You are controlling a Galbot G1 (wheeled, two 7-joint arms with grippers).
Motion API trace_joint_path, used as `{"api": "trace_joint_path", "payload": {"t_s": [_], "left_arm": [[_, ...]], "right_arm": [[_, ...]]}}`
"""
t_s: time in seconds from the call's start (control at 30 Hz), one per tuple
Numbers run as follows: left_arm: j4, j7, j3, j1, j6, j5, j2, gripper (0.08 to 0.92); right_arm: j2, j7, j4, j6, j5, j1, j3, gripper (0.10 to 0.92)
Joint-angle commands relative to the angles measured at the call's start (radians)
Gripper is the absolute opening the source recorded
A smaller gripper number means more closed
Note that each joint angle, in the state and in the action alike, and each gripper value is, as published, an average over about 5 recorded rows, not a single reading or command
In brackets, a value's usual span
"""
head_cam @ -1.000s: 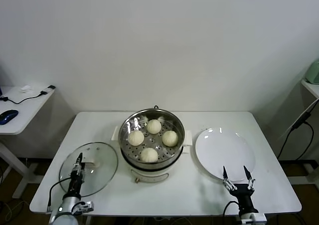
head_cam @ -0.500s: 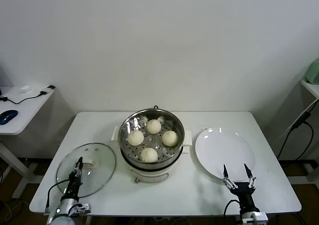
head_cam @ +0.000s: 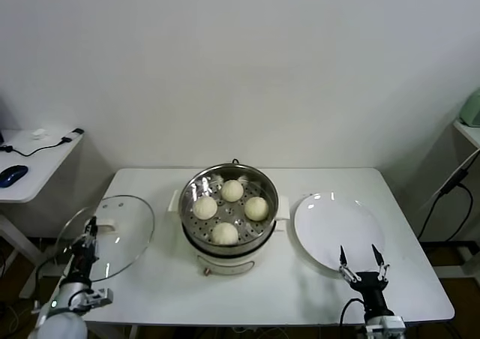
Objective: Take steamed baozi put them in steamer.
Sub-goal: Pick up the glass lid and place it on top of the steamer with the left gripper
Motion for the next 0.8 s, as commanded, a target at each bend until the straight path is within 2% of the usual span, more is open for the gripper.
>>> {"api": "trace_joint_path", "payload": {"t_s": [0.03, 0.2, 0.4, 0.6, 0.8], "left_arm": [[-0.276, 0.182, -0.048, 0.074, 0.135, -0.110, 0.077, 0.134], [-0.409, 0.298, 0.047, -0.021, 0.272, -0.040, 0.040, 0.134], [-0.475, 0.360, 0.276, -0.147, 0.412, 0.146, -0.010, 0.134], [-0.469, 0.433, 0.518, -0.228, 0.492, 0.332, -0.094, 0.134], [-0.418, 0.504, 0.684, -0.299, 0.545, 0.480, -0.219, 0.134]], "right_arm": [[0.003, 0.022, -0.004, -0.027, -0.042, -0.001, -0.009, 0.823], [0.005, 0.025, -0.002, -0.014, -0.042, -0.011, -0.021, 0.823], [0.007, 0.030, -0.023, 0.036, -0.040, -0.015, -0.023, 0.823], [0.011, 0.034, -0.051, 0.077, -0.033, -0.024, -0.025, 0.823], [0.007, 0.045, -0.074, 0.107, -0.006, -0.031, -0.024, 0.823]]}}
